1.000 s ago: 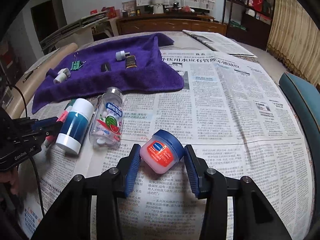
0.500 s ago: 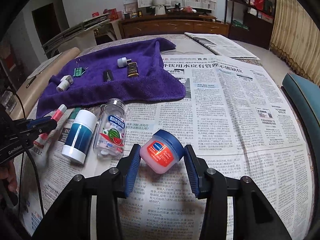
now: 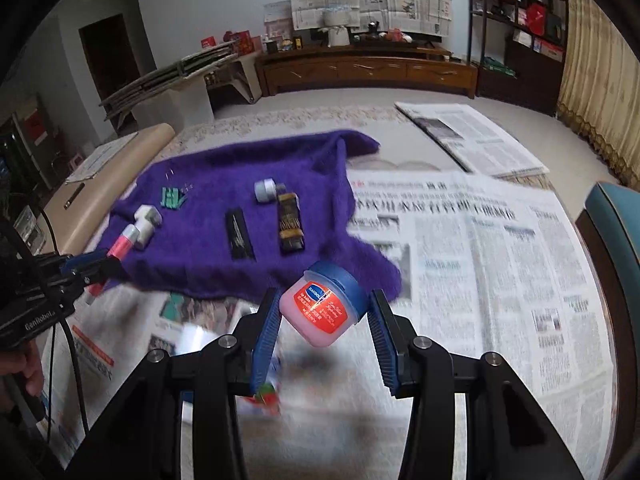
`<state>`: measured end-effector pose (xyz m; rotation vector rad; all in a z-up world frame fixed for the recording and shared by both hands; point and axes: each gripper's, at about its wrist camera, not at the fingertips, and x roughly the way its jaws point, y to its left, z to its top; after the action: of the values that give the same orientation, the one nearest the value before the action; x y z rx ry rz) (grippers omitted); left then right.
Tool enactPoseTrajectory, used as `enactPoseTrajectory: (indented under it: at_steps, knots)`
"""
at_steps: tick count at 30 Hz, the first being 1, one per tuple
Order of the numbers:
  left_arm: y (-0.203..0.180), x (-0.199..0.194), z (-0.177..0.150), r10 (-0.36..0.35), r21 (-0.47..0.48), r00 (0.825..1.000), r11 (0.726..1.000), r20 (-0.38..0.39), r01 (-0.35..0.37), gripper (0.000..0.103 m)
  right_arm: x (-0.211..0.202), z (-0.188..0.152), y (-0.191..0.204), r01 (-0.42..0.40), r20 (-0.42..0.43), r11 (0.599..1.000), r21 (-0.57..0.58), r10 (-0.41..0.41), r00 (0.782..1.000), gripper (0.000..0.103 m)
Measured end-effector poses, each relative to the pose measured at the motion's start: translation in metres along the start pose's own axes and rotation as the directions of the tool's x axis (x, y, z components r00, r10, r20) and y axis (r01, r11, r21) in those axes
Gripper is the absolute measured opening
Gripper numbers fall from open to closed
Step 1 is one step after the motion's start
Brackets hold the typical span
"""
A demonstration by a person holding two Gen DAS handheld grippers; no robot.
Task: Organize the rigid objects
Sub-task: 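Place the pink marker and Vaseline tin on the purple towel, opening both tools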
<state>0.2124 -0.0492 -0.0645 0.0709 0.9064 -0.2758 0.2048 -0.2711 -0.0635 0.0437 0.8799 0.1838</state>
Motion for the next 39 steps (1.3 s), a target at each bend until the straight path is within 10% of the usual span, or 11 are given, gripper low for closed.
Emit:
enactPoseTrajectory:
  at_steps: [39]
  knots:
    - [0.024, 0.078, 0.042, 0.037, 0.074, 0.996, 0.997, -0.079, -0.031, 0.016, 0.138, 0.065, 0.071, -0.113, -0.168, 0.970, -0.215, 0.077, 0.983, 0.043]
